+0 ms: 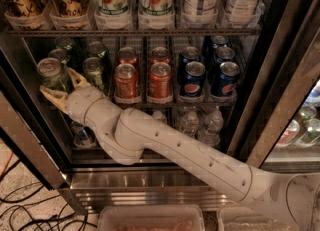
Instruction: Pick green can from middle shelf of fridge
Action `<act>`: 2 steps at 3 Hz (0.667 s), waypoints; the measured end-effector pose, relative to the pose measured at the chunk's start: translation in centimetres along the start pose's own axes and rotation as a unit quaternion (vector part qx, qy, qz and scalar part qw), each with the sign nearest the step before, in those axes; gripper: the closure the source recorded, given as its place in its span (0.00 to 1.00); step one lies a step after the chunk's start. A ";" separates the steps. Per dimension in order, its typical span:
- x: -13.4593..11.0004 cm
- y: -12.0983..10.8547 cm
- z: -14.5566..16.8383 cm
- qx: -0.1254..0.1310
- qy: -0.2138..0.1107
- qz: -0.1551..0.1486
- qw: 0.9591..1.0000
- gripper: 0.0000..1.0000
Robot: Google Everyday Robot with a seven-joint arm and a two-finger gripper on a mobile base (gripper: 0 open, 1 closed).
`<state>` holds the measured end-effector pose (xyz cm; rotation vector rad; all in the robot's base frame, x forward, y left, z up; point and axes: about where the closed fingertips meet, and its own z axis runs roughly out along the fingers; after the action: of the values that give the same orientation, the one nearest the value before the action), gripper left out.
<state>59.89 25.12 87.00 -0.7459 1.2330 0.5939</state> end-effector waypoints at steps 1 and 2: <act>-1.6 0.1 -1.2 0.005 -0.017 -0.014 1.000 1.00; -2.6 0.3 -2.4 0.004 -0.026 -0.024 0.999 1.00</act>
Offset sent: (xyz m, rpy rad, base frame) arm -0.0382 -0.0299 0.0300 0.0143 -0.1046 -0.0087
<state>57.55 23.43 89.12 -0.7462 1.1660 0.5650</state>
